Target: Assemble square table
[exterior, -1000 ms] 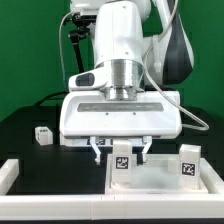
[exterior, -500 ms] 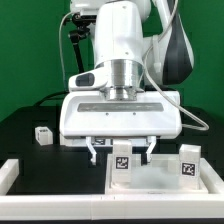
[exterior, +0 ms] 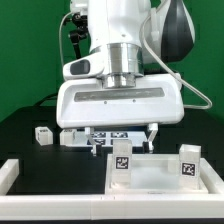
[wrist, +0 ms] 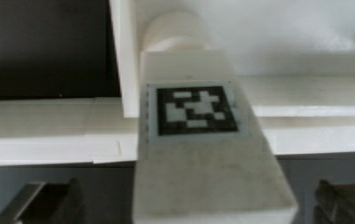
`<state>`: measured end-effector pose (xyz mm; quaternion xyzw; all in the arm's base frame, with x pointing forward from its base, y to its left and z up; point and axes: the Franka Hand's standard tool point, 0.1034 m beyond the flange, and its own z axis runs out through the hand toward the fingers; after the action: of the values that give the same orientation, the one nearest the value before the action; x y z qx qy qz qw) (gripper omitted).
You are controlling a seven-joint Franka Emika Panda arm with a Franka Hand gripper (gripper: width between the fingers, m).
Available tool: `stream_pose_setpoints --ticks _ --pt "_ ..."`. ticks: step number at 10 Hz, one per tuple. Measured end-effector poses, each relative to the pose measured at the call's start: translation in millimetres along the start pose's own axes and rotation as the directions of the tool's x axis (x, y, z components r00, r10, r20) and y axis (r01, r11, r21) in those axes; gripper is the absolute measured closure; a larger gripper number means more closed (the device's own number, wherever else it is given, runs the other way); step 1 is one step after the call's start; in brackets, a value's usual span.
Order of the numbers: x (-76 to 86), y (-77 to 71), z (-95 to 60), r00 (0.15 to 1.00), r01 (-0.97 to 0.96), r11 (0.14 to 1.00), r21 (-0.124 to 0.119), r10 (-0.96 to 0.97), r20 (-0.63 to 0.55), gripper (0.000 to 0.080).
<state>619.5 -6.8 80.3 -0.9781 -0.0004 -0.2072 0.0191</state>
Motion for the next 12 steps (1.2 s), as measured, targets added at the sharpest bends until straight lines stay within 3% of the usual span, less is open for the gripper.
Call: stream_pose_setpoints --ticks 1,3,4,5,8,9,10,12 --pt "-4.9 -1.1 3.9 1.000 0.002 1.000 0.000 -0.002 0.007 0.0151" --pt "-10.3 -7.0 8.1 0.979 -0.031 0.998 0.059 0.019 0.202 0.0151" --pt "-1.2 -0.1 4.8 0.957 -0.031 0.997 0.075 0.008 0.290 0.0151" --pt "4.8 4.9 3.9 0.937 -0.058 0.996 0.074 0.029 0.349 0.0151" --pt "5.1 2.8 5.1 0.938 -0.077 0.995 0.064 0.051 0.343 0.0165" --pt "5.1 2.7 5.1 0.938 -0.080 0.995 0.063 0.054 0.343 0.0339" --pt "5.3 2.2 5.1 0.931 -0.140 0.989 0.044 0.116 0.346 0.0516" --pt "5.2 0.9 5.3 0.909 -0.248 0.969 0.010 0.229 0.349 0.0514"
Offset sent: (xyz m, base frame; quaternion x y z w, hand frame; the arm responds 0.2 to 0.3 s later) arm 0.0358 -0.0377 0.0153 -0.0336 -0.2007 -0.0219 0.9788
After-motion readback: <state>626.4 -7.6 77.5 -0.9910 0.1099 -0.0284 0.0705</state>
